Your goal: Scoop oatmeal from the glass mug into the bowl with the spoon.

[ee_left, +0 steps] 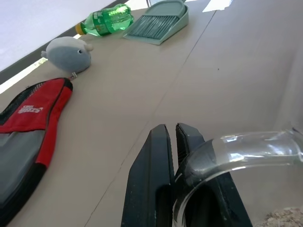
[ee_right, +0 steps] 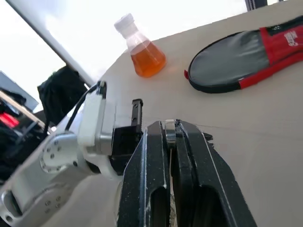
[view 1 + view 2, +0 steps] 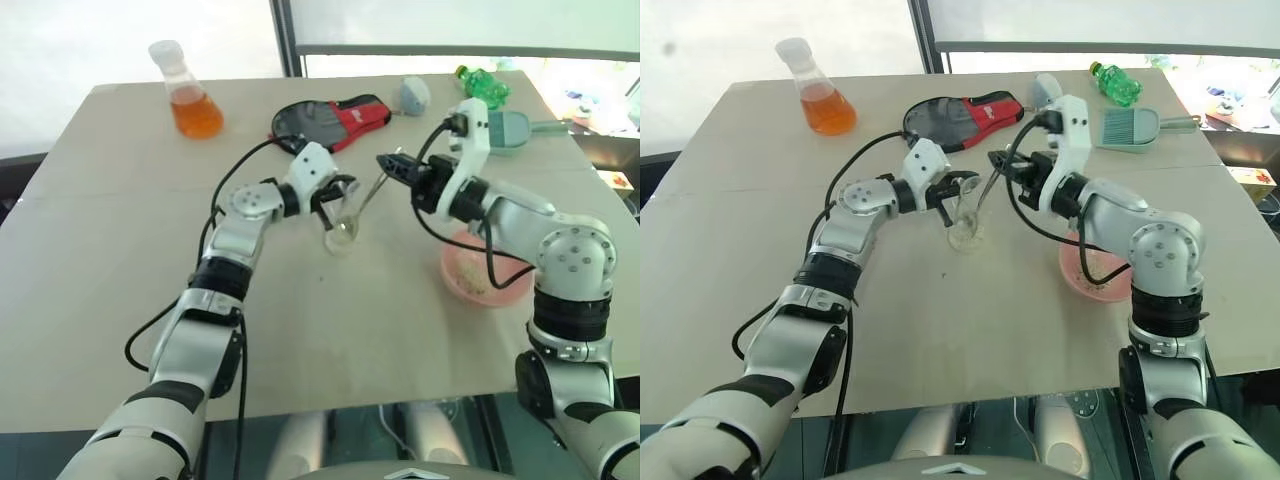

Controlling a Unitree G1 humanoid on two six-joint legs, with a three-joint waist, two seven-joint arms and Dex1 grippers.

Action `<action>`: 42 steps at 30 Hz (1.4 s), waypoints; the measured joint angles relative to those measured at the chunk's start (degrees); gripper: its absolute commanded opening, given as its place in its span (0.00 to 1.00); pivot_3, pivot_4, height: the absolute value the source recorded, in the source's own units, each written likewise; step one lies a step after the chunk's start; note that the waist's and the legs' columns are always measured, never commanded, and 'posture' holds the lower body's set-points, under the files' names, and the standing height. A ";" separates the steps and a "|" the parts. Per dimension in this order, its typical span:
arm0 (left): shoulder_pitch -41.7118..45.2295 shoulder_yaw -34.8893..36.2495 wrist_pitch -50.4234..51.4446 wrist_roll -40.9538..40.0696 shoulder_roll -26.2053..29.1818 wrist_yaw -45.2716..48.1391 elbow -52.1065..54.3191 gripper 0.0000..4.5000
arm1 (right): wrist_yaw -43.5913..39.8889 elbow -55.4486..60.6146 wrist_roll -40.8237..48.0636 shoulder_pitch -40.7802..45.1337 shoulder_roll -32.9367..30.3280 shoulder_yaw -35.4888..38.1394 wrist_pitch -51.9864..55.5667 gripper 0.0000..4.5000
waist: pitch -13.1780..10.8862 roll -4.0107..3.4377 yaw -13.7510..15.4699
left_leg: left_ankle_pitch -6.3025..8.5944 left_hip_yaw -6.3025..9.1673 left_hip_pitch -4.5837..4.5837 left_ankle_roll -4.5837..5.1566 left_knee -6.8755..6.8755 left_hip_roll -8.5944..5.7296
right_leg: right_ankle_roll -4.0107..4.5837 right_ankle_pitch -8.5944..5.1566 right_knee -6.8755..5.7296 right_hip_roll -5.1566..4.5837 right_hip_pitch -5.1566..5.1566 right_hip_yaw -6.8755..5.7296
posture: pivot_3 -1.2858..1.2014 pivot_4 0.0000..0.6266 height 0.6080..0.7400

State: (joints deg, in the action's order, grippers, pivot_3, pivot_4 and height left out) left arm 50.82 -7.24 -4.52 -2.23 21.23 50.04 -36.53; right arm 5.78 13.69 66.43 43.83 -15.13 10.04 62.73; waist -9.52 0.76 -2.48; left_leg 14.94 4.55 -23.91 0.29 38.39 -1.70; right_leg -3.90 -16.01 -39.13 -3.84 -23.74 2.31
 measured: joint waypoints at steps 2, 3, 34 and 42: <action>-0.11 0.01 -0.47 0.02 -0.11 -0.33 0.00 0.00 | 2.35 -1.37 2.94 1.37 -0.10 2.06 0.99 0.00 | 0.00 0.00 -0.01 | 0.00 0.00 0.01 0.00 0.00 0.00 | 0.00 0.00 -0.02 0.00 0.00 0.00 | 0.52 0.24 1.00; -0.29 0.05 -0.97 0.02 -0.27 -0.63 0.00 0.00 | 3.90 -1.90 4.91 1.93 -0.20 3.55 1.19 0.00 | 0.00 0.00 0.02 | 0.00 0.00 0.01 0.00 0.00 0.00 | 0.00 0.00 -0.02 0.00 0.00 0.00 | 0.52 0.24 1.00; 1.22 5.61 -17.50 -4.12 -16.38 -4.23 -14.82 0.00 | 32.30 -1.49 44.99 -8.78 -13.45 12.84 -14.45 0.00 | 0.01 0.00 -0.02 | 0.09 -0.14 0.01 0.23 0.03 0.02 | -0.01 0.00 -0.05 -0.05 0.07 0.05 | 0.52 0.24 1.00; 2.59 5.63 -18.87 -4.11 -16.92 -3.95 -16.58 0.00 | 33.31 1.44 45.39 -10.39 -13.40 13.52 -16.79 0.00 | 0.01 0.00 -0.01 | 0.07 -0.14 0.01 0.20 0.04 0.01 | -0.02 0.01 -0.04 -0.05 0.08 0.04 | 0.52 0.24 1.00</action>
State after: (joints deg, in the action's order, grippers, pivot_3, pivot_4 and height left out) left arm 53.42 -1.61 -23.39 -6.34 4.30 46.09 -53.11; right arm 39.09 15.13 111.82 33.43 -28.53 23.56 45.94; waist -9.51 0.76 -2.48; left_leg 15.01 4.41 -23.90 0.50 38.43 -1.70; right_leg -3.92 -16.01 -39.17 -3.89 -23.65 2.35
